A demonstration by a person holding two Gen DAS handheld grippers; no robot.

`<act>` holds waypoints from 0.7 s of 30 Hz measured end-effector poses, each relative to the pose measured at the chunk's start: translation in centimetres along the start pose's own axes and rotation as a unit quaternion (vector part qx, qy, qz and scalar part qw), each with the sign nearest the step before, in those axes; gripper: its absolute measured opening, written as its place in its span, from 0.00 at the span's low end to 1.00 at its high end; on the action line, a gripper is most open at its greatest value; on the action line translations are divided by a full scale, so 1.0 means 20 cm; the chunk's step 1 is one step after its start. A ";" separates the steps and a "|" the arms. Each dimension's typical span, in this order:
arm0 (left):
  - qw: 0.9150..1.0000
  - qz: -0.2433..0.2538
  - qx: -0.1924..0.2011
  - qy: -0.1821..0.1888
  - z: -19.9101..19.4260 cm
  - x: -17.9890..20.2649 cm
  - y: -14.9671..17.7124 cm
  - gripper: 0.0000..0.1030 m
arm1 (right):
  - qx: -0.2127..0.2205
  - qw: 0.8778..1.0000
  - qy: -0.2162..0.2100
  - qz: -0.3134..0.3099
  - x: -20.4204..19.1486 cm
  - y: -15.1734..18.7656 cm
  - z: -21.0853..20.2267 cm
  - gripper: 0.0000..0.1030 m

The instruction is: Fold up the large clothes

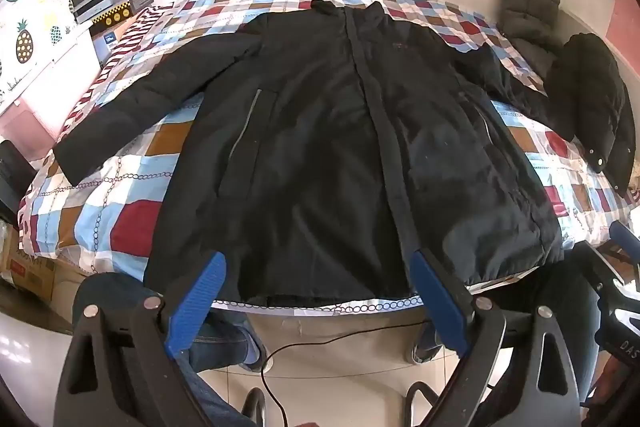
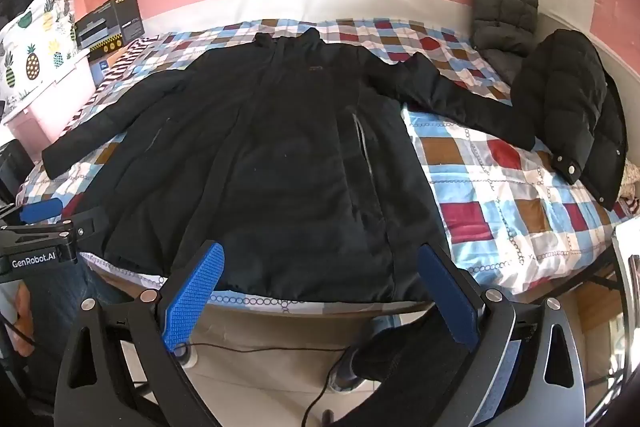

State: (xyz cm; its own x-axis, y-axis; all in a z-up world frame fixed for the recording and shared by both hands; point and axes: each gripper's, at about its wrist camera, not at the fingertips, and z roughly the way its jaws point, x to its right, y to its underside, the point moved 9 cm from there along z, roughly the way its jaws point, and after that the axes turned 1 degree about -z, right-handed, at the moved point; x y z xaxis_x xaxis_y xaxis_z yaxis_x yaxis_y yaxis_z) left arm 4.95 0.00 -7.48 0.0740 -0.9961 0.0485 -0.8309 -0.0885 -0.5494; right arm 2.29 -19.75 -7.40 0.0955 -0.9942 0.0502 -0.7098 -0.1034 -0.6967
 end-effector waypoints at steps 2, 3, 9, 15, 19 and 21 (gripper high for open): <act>1.000 0.001 0.004 -0.001 0.00 0.00 0.00 0.92 | 0.001 1.000 -0.005 0.005 0.00 0.00 0.00 0.95; 1.000 0.001 0.005 -0.001 0.00 0.00 -0.01 0.92 | 0.001 1.000 -0.005 0.004 0.00 0.00 0.00 0.95; 1.000 0.003 0.002 -0.003 0.00 0.00 0.00 0.92 | -0.002 1.000 -0.005 0.004 -0.01 0.00 0.00 0.95; 1.000 0.001 0.000 0.000 0.00 0.00 0.00 0.92 | -0.004 1.000 -0.006 0.004 -0.01 0.00 0.02 0.95; 1.000 0.001 0.000 0.001 0.00 0.00 0.00 0.92 | -0.005 1.000 -0.005 0.002 -0.02 0.01 0.02 0.95; 1.000 0.000 -0.001 0.001 0.00 0.00 0.00 0.92 | -0.005 1.000 -0.005 0.003 -0.02 0.01 0.03 0.95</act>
State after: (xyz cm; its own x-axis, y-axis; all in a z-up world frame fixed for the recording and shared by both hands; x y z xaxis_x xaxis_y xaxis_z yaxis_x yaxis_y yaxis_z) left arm 4.98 0.06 -7.48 0.0725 -0.9961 0.0503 -0.8315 -0.0882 -0.5485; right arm 2.41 -19.41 -8.00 0.0973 -0.9945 0.0393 -0.7180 -0.0974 -0.6891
